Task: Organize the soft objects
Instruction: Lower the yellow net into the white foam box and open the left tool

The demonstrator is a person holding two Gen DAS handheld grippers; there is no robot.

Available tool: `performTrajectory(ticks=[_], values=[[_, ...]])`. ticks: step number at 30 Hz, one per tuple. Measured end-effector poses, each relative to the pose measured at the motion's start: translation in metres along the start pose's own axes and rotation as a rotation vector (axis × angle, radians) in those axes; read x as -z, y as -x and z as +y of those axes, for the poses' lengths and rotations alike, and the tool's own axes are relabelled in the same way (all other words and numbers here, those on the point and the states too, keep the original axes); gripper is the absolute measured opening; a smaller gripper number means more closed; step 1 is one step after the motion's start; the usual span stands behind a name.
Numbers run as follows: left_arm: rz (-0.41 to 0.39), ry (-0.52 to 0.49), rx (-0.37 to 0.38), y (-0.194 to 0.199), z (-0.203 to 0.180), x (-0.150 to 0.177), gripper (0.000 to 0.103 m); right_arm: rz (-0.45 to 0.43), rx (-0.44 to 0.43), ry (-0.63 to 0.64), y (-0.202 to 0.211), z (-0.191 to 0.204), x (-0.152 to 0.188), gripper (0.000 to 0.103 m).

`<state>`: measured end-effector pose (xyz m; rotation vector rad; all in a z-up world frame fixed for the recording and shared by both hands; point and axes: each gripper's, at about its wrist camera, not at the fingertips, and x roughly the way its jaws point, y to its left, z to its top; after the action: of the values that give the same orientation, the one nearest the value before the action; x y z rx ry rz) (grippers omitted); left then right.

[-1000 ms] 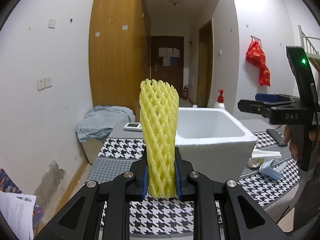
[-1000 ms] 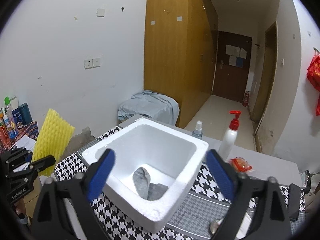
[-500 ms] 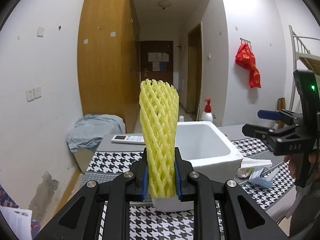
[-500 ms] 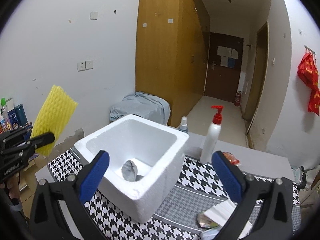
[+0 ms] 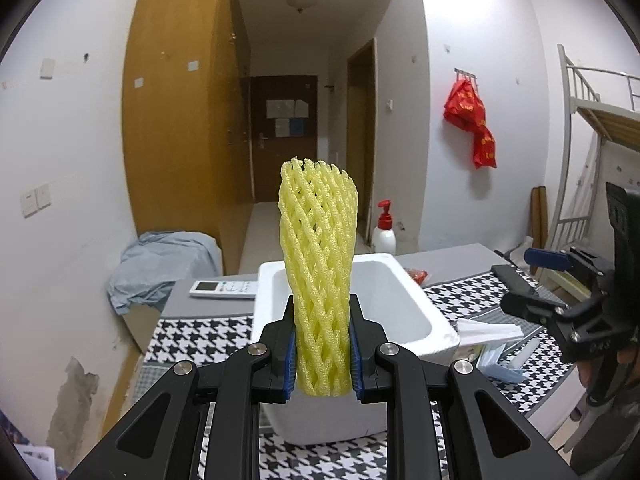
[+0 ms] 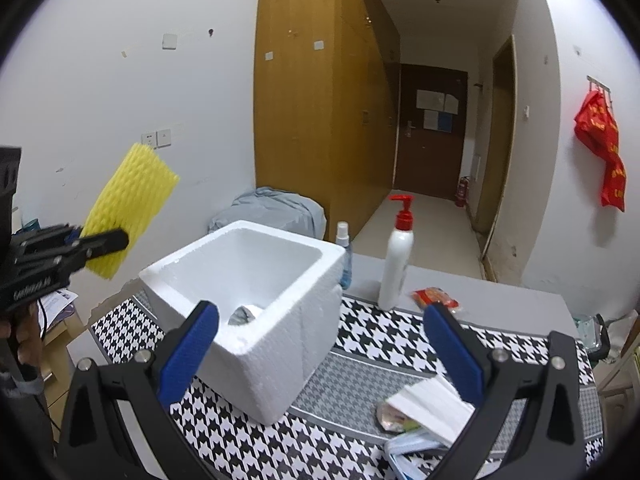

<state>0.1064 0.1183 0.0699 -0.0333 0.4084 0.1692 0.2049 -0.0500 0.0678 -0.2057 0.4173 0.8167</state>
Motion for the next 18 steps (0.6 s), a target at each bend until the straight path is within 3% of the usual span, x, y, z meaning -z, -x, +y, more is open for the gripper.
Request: performTrajectory(ticks=[18], values=[[0.100,-0.037,0.063,-0.053,-0.021,-0.011,0.022,0.021,0.084,-0.071,0.011,-0.034,0.030,0.103]])
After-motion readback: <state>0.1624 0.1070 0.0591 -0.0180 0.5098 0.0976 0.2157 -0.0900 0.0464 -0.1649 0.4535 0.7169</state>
